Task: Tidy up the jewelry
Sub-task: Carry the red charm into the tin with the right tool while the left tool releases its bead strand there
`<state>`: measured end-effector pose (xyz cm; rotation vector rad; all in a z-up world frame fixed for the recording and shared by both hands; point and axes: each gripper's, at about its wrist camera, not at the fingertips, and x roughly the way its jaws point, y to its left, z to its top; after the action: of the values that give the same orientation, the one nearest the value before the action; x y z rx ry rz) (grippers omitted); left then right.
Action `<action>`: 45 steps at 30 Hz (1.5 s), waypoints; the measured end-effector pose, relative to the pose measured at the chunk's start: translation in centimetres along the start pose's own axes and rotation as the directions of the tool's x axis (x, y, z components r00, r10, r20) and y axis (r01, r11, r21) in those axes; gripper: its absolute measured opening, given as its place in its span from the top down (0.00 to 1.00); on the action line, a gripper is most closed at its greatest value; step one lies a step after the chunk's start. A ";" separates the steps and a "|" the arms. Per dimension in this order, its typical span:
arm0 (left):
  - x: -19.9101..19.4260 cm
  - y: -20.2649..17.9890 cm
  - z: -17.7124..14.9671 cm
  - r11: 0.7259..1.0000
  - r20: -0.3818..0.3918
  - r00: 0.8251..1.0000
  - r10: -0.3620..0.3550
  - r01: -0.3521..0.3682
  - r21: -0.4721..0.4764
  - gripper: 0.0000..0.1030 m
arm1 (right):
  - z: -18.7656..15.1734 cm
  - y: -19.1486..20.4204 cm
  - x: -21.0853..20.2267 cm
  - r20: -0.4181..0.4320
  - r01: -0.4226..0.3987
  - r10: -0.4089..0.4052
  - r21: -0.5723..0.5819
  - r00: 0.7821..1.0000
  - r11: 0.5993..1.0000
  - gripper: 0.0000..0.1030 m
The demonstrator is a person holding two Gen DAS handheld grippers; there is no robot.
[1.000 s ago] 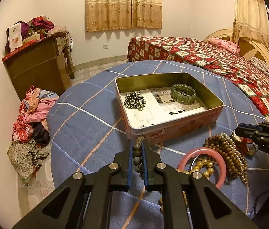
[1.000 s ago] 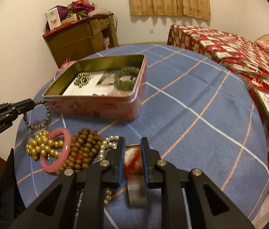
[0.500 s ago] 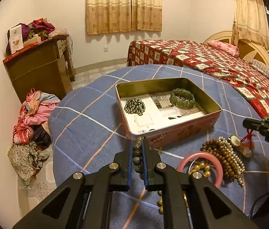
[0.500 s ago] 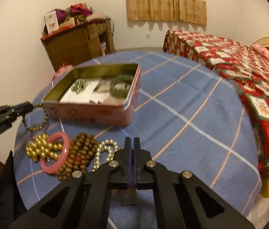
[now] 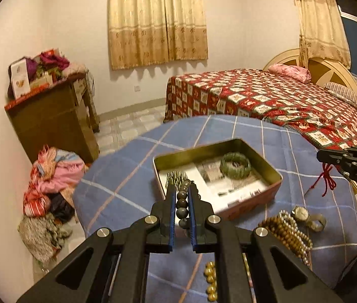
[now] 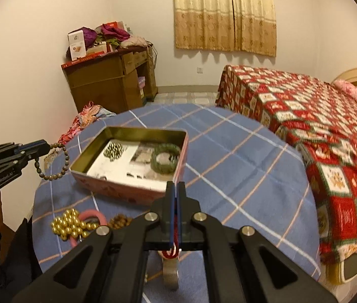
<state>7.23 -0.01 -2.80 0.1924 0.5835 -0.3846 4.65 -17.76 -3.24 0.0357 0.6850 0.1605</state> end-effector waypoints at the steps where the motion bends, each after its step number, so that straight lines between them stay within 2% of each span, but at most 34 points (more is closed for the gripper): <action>1: 0.1 -0.1 0.5 1.000 0.006 1.000 0.004 -0.004 0.007 0.92 | 0.4 0.1 0.0 0.007 0.000 0.000 -0.007 1.000 1.000 0.98; 9: 2.5 0.0 2.9 0.996 0.023 0.998 0.064 -0.066 0.062 0.92 | 4.2 1.5 0.7 0.066 0.010 -0.005 -0.076 0.998 0.997 0.98; 17: 5.8 0.2 3.7 0.995 -0.002 0.996 0.089 -0.089 0.055 0.92 | 6.1 2.9 4.3 0.068 0.023 -0.015 -0.116 0.998 0.993 0.98; 33: 10.6 0.4 3.0 0.992 -0.078 0.991 0.104 -0.098 0.079 0.92 | 5.9 3.9 10.4 -0.026 0.038 -0.042 -0.154 0.999 0.987 0.98; 39: 11.6 0.2 2.4 0.989 -0.101 0.989 0.111 -0.100 0.106 0.91 | 5.3 3.5 11.4 -0.053 0.048 -0.055 -0.133 0.997 0.990 0.96; 40: 11.9 0.0 2.3 0.985 -0.113 0.984 0.136 -0.123 0.120 0.88 | 5.2 3.5 11.4 -0.055 0.050 -0.057 -0.133 0.997 0.990 0.92; 41: 12.0 -0.1 2.2 0.983 -0.118 0.982 0.149 -0.134 0.127 0.75 | 5.1 3.5 11.5 -0.062 0.048 -0.057 -0.132 0.996 0.990 0.81; 42: 11.9 -0.1 2.1 0.979 -0.113 0.979 0.171 -0.156 0.131 0.51 | 5.0 3.3 11.6 -0.066 0.055 -0.064 -0.130 0.996 0.990 0.72; 43: 11.7 -0.1 2.0 0.976 -0.099 0.977 0.190 -0.177 0.128 0.38 | 4.9 3.3 11.6 -0.066 0.061 -0.070 -0.128 0.995 0.990 0.52; 44: 11.3 0.0 1.9 0.973 -0.075 0.975 0.207 -0.197 0.119 0.22 | 4.8 3.2 11.5 -0.062 0.067 -0.076 -0.127 0.995 0.990 0.40; 45: 10.9 0.2 1.9 0.975 -0.060 0.978 0.202 -0.194 0.111 0.22 | 4.7 3.1 11.3 -0.055 0.077 -0.084 -0.123 0.995 0.989 0.39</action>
<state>16.61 -3.64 -7.49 0.3631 0.6087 -0.2152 15.81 -12.78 -6.44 -0.1134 0.7342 0.1257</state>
